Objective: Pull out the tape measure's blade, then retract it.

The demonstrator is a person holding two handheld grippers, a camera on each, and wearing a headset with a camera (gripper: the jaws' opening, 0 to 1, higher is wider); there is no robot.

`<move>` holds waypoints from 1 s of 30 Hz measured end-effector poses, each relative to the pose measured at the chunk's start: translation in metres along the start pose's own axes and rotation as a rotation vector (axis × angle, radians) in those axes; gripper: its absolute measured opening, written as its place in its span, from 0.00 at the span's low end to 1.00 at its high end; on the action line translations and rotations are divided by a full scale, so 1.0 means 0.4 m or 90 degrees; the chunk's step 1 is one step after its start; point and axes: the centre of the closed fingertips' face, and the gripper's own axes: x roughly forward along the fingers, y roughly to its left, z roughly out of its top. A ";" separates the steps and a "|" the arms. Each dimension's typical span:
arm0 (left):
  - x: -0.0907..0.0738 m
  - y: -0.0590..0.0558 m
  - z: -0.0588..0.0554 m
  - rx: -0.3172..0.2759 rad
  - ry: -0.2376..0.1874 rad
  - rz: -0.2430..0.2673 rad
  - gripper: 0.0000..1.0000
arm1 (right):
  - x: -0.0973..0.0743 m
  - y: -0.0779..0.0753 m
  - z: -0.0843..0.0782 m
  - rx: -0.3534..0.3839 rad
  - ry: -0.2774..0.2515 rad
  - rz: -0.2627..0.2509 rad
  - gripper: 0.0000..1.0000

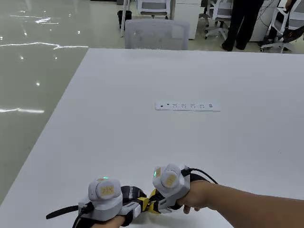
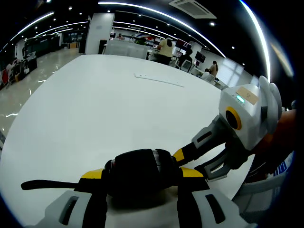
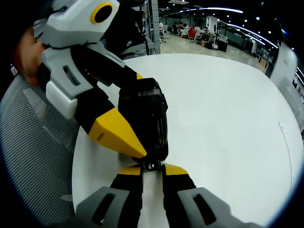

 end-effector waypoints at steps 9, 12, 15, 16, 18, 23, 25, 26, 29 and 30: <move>0.001 -0.002 -0.002 0.003 0.001 -0.001 0.56 | 0.003 0.001 0.000 0.014 0.007 -0.009 0.14; 0.000 -0.003 -0.002 0.006 0.003 -0.002 0.56 | 0.005 0.005 0.002 -0.002 0.020 -0.022 0.14; 0.000 -0.003 -0.002 0.006 0.002 -0.001 0.56 | 0.004 0.003 -0.001 0.007 0.020 -0.030 0.14; 0.000 -0.003 -0.002 0.007 0.002 -0.001 0.56 | 0.004 0.002 -0.001 0.009 0.019 -0.031 0.14; 0.000 -0.002 -0.003 0.007 0.002 0.000 0.56 | 0.005 0.006 -0.001 0.005 0.020 -0.034 0.14; -0.001 -0.003 -0.005 0.009 0.011 -0.003 0.56 | 0.005 0.009 0.001 -0.008 0.030 -0.040 0.14; 0.000 -0.001 -0.005 0.010 0.013 -0.004 0.56 | 0.005 0.008 0.000 -0.004 0.031 -0.041 0.14; 0.000 0.000 -0.005 0.009 0.014 -0.004 0.56 | 0.005 0.008 0.000 -0.003 0.031 -0.040 0.14; -0.002 -0.001 -0.005 0.009 0.013 -0.003 0.56 | 0.005 0.009 0.000 -0.002 0.031 -0.042 0.14; -0.003 -0.001 -0.005 0.009 0.013 -0.004 0.56 | 0.005 0.008 0.000 0.000 0.029 -0.041 0.14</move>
